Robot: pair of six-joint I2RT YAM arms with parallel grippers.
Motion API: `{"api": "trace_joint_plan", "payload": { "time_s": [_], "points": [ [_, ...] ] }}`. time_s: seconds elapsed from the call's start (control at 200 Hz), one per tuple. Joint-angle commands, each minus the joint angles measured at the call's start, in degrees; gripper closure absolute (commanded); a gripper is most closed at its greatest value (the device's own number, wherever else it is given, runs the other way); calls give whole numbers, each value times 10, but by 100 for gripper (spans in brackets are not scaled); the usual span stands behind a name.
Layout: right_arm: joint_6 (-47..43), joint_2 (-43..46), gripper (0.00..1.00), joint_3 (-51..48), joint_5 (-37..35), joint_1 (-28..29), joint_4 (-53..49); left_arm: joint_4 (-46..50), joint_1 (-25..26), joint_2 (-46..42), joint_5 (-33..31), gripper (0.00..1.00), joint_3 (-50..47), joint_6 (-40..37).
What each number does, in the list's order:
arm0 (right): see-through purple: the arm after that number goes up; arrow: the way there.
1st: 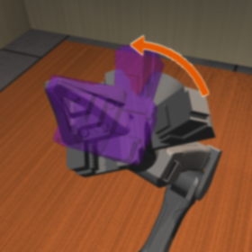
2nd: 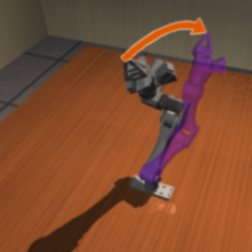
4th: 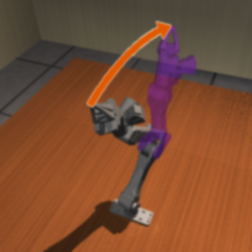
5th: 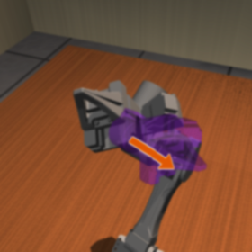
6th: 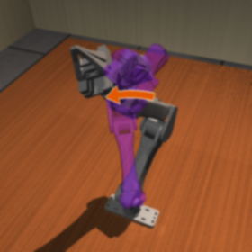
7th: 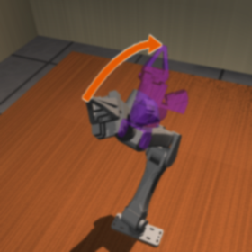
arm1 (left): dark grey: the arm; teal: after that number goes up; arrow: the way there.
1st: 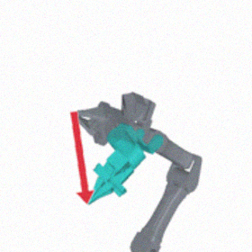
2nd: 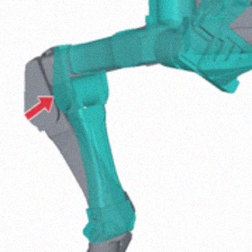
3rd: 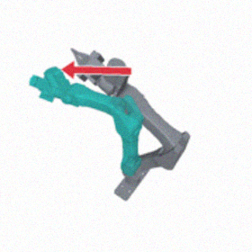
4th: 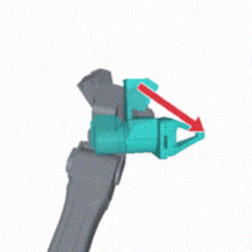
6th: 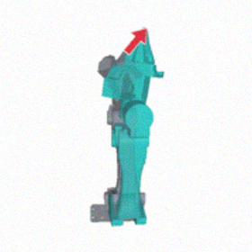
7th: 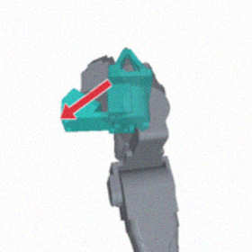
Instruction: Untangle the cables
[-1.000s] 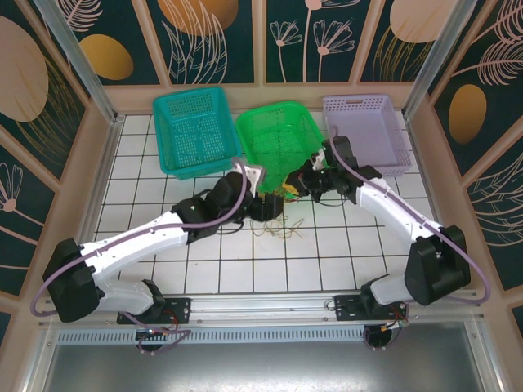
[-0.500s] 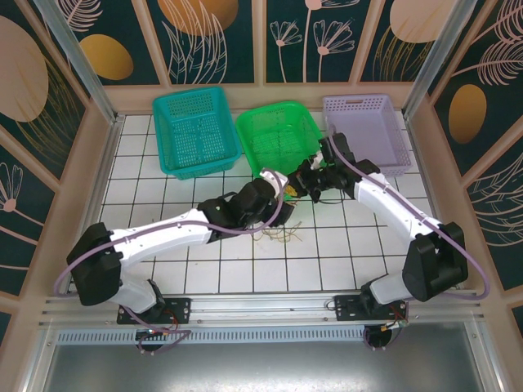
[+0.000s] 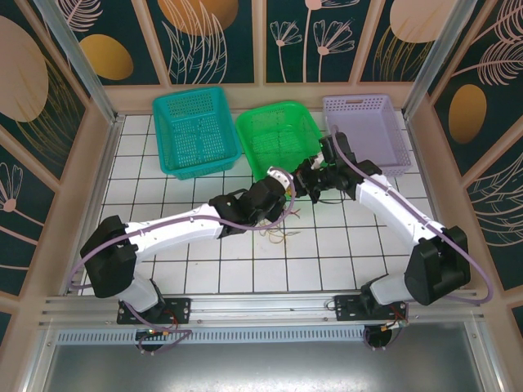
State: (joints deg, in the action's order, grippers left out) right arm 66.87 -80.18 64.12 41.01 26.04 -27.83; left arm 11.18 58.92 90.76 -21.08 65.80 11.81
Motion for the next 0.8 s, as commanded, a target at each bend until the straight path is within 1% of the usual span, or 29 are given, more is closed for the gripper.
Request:
{"api": "trace_joint_plan", "payload": {
  "time_s": [0.0, 0.06, 0.11, 0.135, 0.16, 0.22, 0.255, 0.31, 0.395, 0.475, 0.571, 0.611, 0.656, 0.736, 0.796],
  "points": [
    [10, 17, 100, 28, 24, 8, -8, -1, -1, -5, -16, 100, 3, 1],
    [6, 19, 100, 32, 18, 3, -13, -7, -2, -22, -14, 100, -6, 13],
    [0, 26, 80, 38, 2, -4, -18, -15, -8, -44, 3, 100, -17, 31],
    [-2, 32, 68, 40, -10, -8, -22, -20, -15, -57, 21, 100, -23, 44],
    [-2, 39, 59, 42, -26, -13, -27, -27, -23, -70, 44, 100, -31, 58],
    [1, 65, 45, 39, -66, -22, -33, -43, -54, -103, 103, 100, -53, 98],
    [8, 83, 41, 30, -87, -25, -35, -56, -73, -120, 141, 100, -66, 124],
    [26, 111, 38, 9, -111, -24, -27, -72, -101, -143, 186, 100, -83, 151],
    [66, 143, 36, -41, -121, -4, 23, -81, -122, -159, 233, 100, -88, 168],
    [89, 151, 35, -59, -151, 43, 55, -76, -132, -155, 256, 100, -80, 182],
    [88, 150, 30, -73, -197, 97, 100, -76, -142, -146, 269, 100, -70, 203],
    [72, 148, 30, -82, -208, 107, 121, -77, -147, -142, 279, 100, -64, 211],
    [40, 145, 32, -88, -219, 114, 135, -77, -150, -138, 287, 100, -57, 216],
    [-54, 136, 35, -75, -251, 121, 106, -62, -160, -130, 300, 100, -38, 222],
    [-121, 138, 36, -76, -270, 122, 84, -49, -172, -122, 321, 100, -26, 226]
  ]
}}
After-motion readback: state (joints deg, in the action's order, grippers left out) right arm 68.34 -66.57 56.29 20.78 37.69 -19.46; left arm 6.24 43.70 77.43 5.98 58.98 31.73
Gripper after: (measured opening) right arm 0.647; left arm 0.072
